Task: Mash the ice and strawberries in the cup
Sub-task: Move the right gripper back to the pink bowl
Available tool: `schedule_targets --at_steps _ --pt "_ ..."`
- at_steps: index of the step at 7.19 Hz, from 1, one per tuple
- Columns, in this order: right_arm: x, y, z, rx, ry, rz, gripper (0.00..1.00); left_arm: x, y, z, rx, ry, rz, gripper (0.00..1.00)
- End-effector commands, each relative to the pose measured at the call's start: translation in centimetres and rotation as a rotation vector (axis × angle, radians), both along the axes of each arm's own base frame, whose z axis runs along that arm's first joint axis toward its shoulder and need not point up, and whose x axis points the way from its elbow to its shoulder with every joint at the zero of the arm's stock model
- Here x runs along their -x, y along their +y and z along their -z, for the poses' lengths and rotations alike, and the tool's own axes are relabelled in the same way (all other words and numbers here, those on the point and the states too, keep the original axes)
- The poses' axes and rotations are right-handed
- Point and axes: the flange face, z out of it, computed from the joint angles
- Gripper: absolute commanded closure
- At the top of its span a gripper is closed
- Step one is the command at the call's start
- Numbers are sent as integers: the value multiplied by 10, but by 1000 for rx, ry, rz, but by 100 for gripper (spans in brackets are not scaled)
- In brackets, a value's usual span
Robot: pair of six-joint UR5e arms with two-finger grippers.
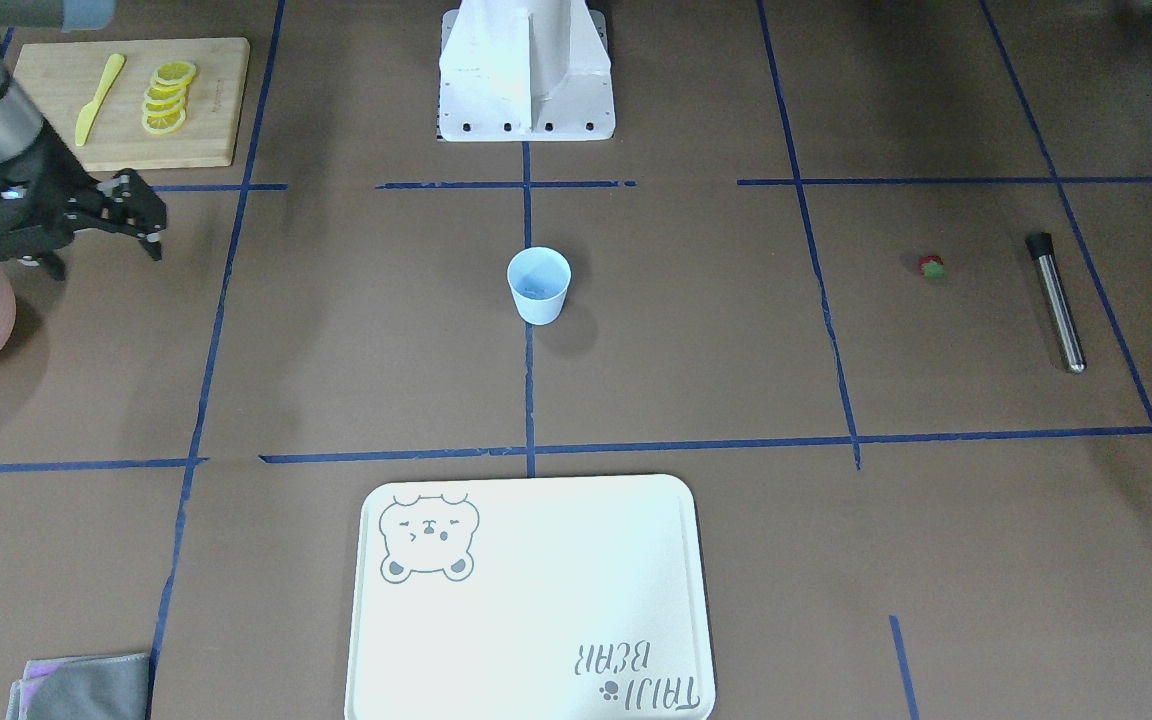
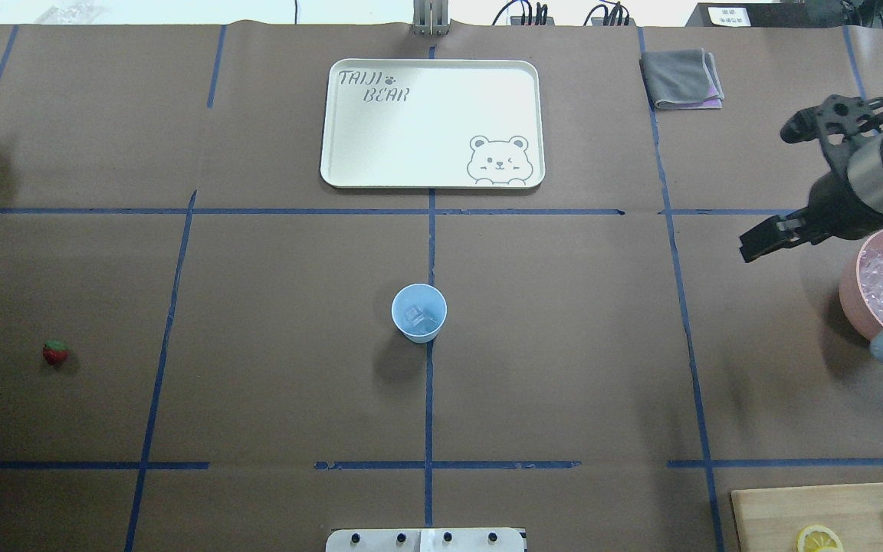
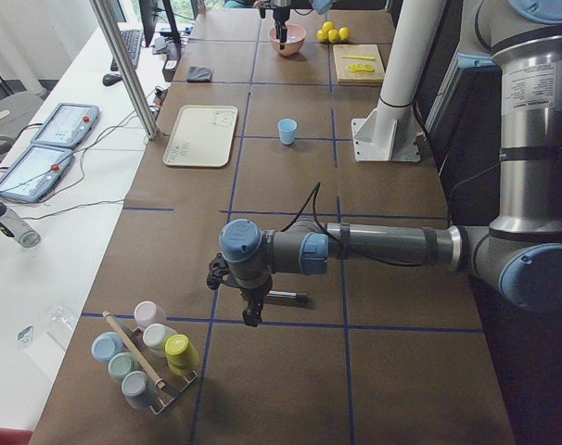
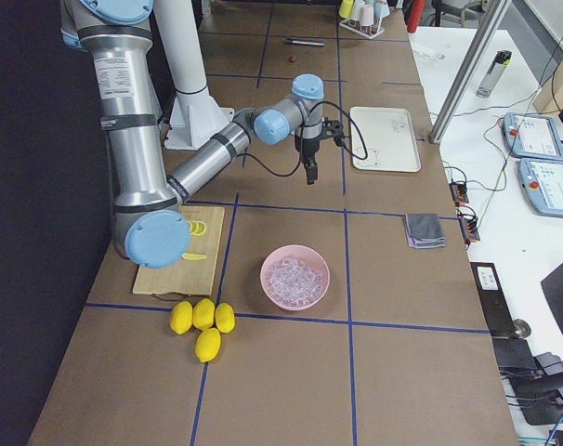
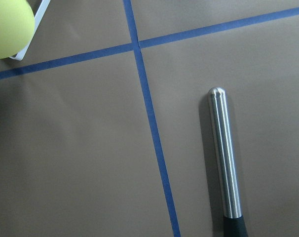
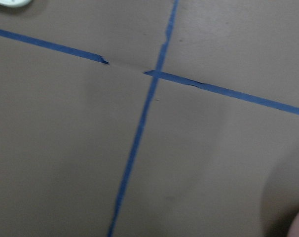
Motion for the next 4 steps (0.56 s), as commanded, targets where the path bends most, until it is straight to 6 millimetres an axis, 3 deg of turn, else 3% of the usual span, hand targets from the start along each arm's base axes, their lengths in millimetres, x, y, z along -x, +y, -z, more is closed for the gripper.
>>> schedule_targets --at_steps 1,2,4 --pt "-81 7 -91 -81 22 128 2 0 0 2 -4 0 0 0" --pt "-99 14 -116 -91 40 162 2 0 0 3 -6 1 0 0" --pt "-114 17 -165 -156 47 212 2 0 0 3 -7 1 -1 0"
